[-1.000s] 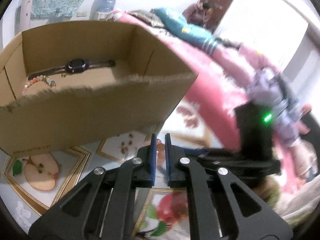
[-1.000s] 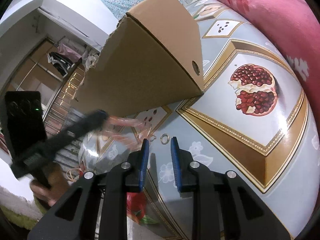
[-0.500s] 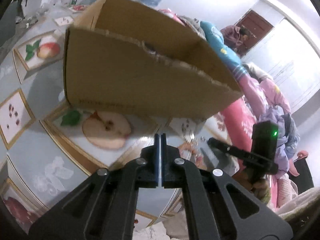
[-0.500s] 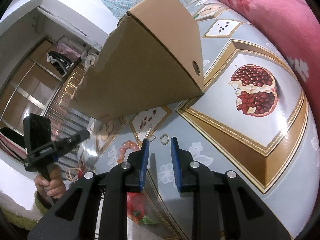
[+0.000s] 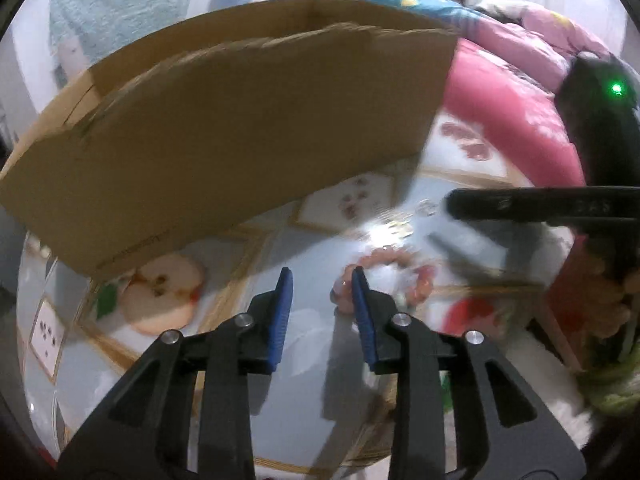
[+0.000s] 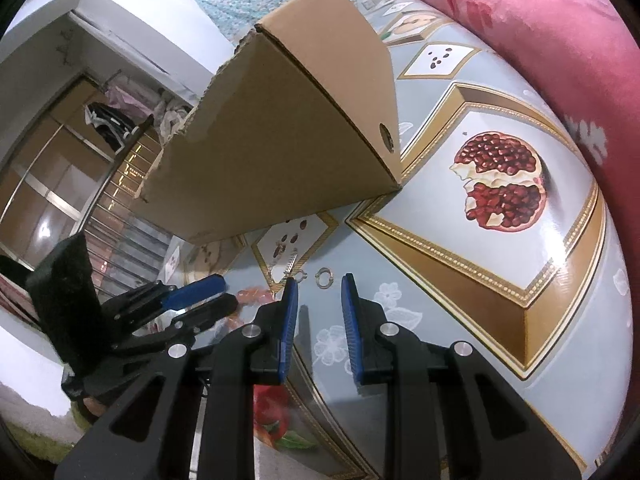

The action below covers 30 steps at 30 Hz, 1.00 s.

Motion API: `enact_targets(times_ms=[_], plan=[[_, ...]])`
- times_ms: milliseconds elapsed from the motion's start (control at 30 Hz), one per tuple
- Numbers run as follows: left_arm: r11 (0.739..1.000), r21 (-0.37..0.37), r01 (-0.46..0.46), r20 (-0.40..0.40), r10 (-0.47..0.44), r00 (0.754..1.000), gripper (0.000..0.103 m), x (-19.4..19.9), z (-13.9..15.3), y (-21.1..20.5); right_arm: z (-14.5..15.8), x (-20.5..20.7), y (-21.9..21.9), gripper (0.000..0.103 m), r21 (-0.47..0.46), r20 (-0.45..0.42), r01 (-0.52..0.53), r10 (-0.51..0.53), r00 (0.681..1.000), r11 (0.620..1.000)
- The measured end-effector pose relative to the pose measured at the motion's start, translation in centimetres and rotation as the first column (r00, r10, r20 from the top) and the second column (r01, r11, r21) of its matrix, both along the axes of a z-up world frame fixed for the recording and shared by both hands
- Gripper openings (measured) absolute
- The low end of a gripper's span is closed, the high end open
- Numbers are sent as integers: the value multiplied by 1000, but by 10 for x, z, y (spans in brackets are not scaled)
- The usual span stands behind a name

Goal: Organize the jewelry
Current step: 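Move both grippers back toward the pink bead bracelet and gold ring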

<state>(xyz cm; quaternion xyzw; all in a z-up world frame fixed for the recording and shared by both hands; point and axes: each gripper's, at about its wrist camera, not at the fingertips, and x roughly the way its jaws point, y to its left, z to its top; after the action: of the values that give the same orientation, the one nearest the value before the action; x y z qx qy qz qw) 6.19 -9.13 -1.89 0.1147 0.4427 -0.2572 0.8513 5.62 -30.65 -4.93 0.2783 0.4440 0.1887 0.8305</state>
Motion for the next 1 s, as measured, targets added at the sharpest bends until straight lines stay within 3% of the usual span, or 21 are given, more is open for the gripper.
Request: enact_targets(times_ms=[67, 233, 333, 400, 467, 633, 767, 1000], plan=[[998, -31, -57, -25, 56, 998, 31, 6, 0, 21, 0, 0, 1, 23, -2, 1, -5, 5, 1000, 1000], [976, -29, -214, -6, 214, 977, 30, 21, 3, 73, 3, 2, 3, 23, -25, -5, -14, 14, 1000, 1000], [967, -74, -242, 14, 244, 970, 32, 22, 13, 89, 9, 3, 8, 23, -78, -9, -18, 18, 1000, 997], [962, -124, -242, 30, 248, 968, 35, 22, 22, 98, 15, 1, 13, 28, -130, -6, -17, 16, 1000, 991], [961, -172, -216, 44, 226, 973, 37, 20, 28, 100, 22, -1, 19, 39, -194, 1, -4, 4, 1000, 981], [969, -206, -136, 61, 152, 987, 40, 8, 28, 82, 27, -8, 40, 50, -347, -30, 8, -20, 999, 938], [966, -252, -56, 18, 63, 998, 40, 3, 19, 69, 28, -10, 49, 50, -419, -51, 22, -48, 998, 908], [955, -281, 94, 23, -91, 996, 40, 3, 8, 39, 35, -11, 51, 50, -451, -25, 92, -115, 993, 888]])
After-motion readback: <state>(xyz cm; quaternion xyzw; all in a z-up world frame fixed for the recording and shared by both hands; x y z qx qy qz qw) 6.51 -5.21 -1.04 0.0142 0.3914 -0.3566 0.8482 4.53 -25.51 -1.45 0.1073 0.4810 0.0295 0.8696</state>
